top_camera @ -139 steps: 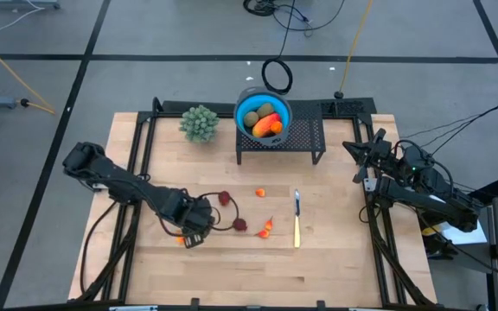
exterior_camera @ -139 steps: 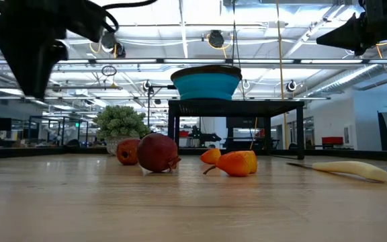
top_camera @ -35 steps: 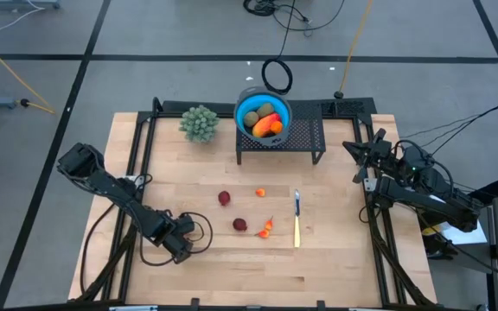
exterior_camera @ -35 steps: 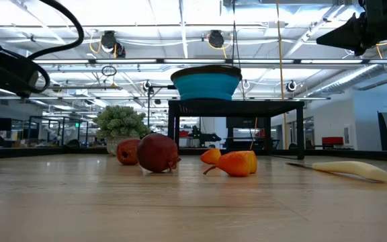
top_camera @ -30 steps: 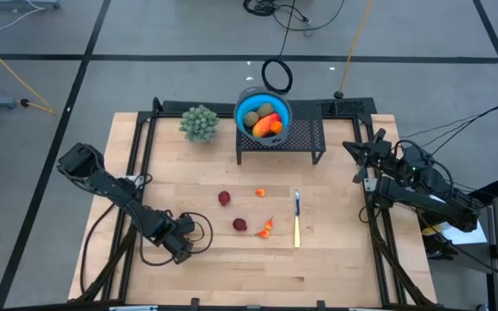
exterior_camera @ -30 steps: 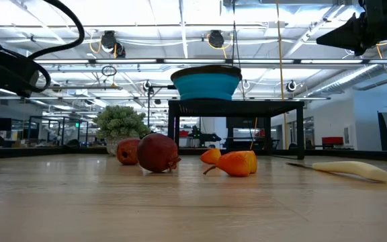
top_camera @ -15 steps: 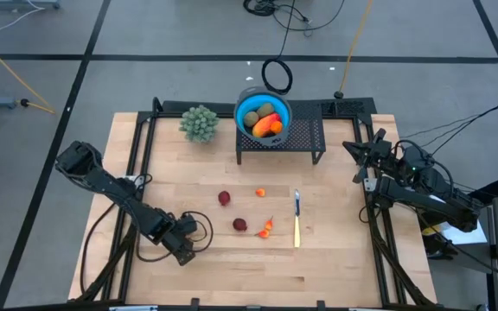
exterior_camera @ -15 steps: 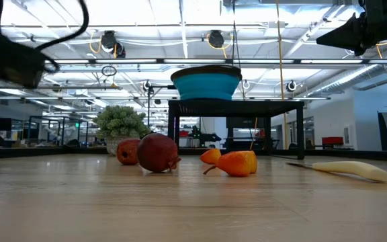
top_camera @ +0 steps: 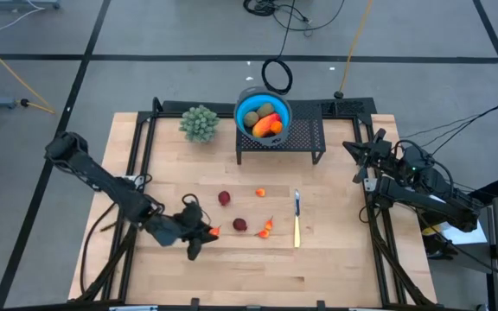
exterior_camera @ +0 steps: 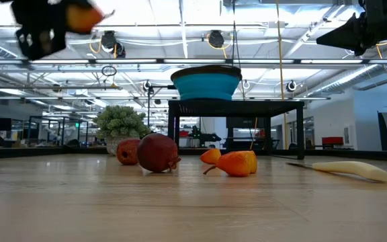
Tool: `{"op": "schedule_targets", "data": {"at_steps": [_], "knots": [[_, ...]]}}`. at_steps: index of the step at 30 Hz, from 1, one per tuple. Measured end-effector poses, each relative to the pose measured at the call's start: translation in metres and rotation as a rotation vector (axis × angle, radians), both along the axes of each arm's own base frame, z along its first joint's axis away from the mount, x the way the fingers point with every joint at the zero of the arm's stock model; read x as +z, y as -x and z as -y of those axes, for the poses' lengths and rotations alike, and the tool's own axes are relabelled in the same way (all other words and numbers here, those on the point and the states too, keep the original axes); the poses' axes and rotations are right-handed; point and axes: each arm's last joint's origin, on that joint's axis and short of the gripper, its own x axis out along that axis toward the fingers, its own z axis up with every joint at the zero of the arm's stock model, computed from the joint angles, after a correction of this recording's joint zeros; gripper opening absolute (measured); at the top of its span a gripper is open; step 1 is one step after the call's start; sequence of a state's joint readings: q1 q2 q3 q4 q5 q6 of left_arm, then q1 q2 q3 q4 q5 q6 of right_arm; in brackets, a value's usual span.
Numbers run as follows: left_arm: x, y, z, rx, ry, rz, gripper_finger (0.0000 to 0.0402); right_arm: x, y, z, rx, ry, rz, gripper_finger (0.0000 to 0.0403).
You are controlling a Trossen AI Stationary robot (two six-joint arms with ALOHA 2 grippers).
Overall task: Pick & Place Fruit
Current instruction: Put the orange peach into the blue strainer bowl on the shelf
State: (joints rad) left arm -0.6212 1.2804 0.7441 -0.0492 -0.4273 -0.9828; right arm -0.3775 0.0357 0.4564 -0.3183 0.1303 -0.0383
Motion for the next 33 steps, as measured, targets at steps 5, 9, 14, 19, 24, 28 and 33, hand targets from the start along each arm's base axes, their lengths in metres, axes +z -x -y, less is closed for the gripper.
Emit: {"op": "schedule_targets", "data": {"at_steps": [5,9,14,19,24,28,33], "knots": [[0.018,-0.007,0.002,0.014,-0.062,0.200,0.0108,0.000,0.000,0.000,0.000,0.001,0.000,0.0000],[0.031,-0.012,0.002,0.014,-0.096,0.332,0.0108,0.000,0.000,0.000,0.000,0.001,-0.001,0.0000],[0.050,-0.016,-0.001,0.011,-0.158,0.509,0.0108,0.000,0.000,0.000,0.001,0.002,-0.001,0.0000],[0.066,-0.018,-0.003,-0.042,-0.219,0.675,0.0108,0.000,0.000,0.000,0.002,0.003,-0.002,0.0000],[0.078,-0.017,-0.005,-0.101,-0.274,0.817,0.0108,0.000,0.000,0.000,0.003,0.003,-0.002,0.0000],[0.087,-0.016,-0.007,-0.163,-0.311,0.931,0.0108,0.000,0.000,0.000,0.003,0.003,-0.002,0.0000],[0.095,-0.013,-0.007,-0.211,-0.370,1.050,0.0108,0.000,0.000,0.000,0.003,0.003,-0.002,0.0000]]}}
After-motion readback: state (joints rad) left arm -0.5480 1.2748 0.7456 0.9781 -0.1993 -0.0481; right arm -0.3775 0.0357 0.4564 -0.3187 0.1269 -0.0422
